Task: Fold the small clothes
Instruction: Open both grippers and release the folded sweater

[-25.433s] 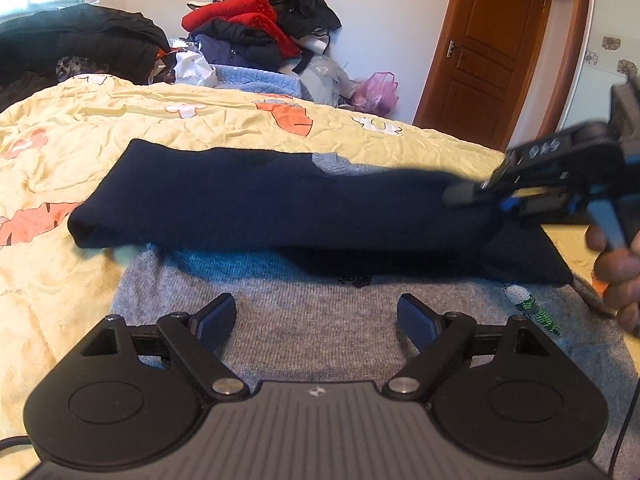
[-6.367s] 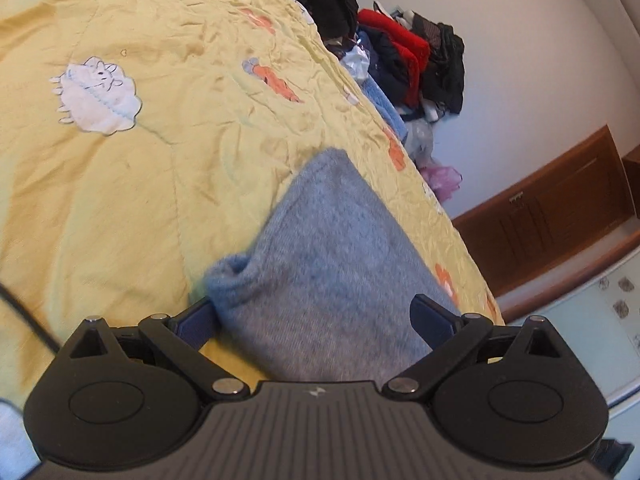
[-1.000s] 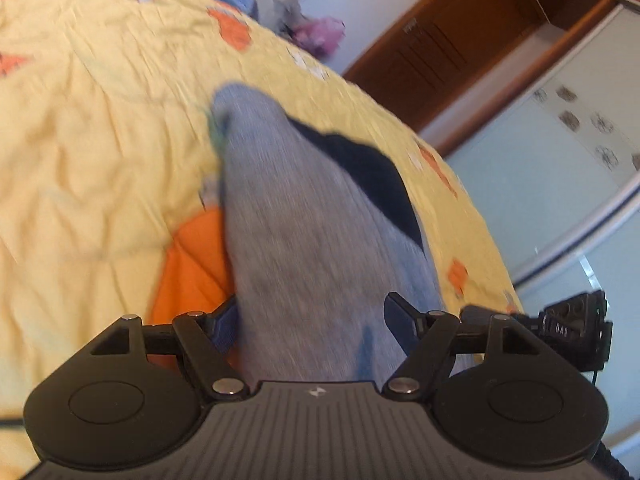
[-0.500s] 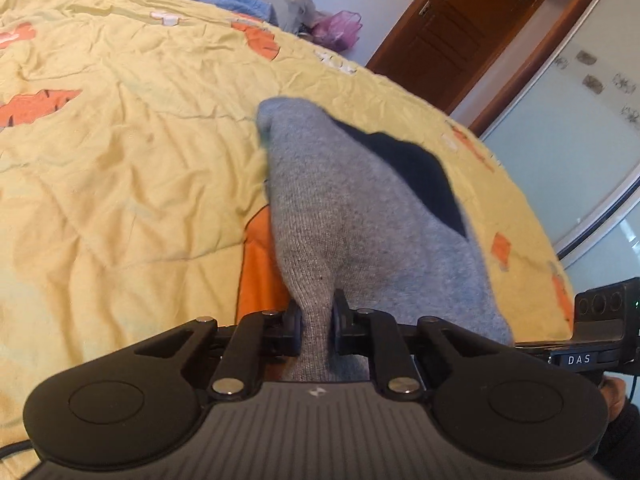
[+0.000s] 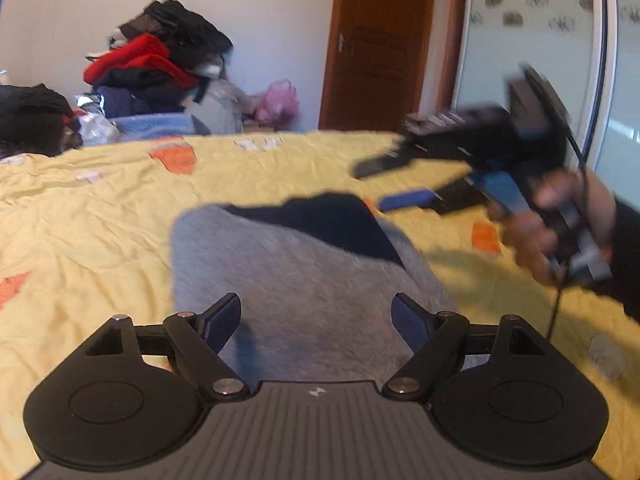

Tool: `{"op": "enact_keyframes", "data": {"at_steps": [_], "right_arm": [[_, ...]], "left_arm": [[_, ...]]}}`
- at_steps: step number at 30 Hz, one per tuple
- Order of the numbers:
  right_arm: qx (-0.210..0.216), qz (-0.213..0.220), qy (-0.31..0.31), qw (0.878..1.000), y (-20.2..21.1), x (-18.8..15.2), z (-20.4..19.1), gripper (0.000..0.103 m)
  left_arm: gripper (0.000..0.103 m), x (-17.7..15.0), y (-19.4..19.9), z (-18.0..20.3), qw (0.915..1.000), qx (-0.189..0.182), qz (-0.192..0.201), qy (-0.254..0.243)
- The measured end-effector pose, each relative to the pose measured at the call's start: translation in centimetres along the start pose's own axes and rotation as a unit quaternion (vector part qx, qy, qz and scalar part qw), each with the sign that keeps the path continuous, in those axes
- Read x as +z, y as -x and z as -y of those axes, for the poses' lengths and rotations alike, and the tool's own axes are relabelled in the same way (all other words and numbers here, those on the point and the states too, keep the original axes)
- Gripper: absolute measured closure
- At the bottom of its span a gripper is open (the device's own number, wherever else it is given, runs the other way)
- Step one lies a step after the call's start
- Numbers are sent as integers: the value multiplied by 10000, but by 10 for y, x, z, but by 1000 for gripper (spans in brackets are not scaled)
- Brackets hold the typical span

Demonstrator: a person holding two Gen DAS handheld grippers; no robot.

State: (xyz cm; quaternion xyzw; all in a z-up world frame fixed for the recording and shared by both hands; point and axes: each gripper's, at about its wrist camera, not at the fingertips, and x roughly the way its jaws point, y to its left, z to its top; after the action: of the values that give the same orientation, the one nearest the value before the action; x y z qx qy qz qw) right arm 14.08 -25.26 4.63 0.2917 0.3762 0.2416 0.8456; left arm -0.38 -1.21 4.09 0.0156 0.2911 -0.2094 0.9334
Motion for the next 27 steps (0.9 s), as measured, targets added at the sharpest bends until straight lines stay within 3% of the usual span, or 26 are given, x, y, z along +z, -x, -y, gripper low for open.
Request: {"op": "enact_keyframes", "data": {"at_steps": [3,4,5,6,12,15,16,17,19,25,27], "right_arm": [[-110,-392,156,9990,-35,1,-8,53],[-145,-520,275,9982,-42,-1,-10,62],[-265,-612,447,9968,-49,-3,-15,80],[-429,-607,630,9952,-52,-3,-17,87],[-664,-482,513,9953,-58,2,1,90],[-617,-231,437,9969,-43,-9,-3,78],[-589,-89,368,9975,-33,-12,-5,68],[-520,79,295,9982,-20,-16,-6,49],[-447,378,232,9980,6,-29,-9,21],[-556,103,564,9968,53,-75,-12,19],[-672,-112,500,9964,60,-88,-7,19]], "left_arm": [[20,-10,-16,8,9999,-4,-159,-22],[20,-13,-19,8,9998,-42,-218,20],[20,-16,-21,8,9996,-49,-262,60],[20,-17,-23,8,9996,-53,-288,60],[20,-19,-28,11,9993,7,-365,-14],[20,-19,-26,12,9993,20,-376,0],[20,-19,-25,11,9992,20,-387,4],[20,-19,-24,10,9992,16,-395,18],[20,-19,-23,9,9992,11,-403,59],[20,-13,-5,5,9985,167,-433,280],[20,-11,14,-5,9984,288,-216,439]]}}
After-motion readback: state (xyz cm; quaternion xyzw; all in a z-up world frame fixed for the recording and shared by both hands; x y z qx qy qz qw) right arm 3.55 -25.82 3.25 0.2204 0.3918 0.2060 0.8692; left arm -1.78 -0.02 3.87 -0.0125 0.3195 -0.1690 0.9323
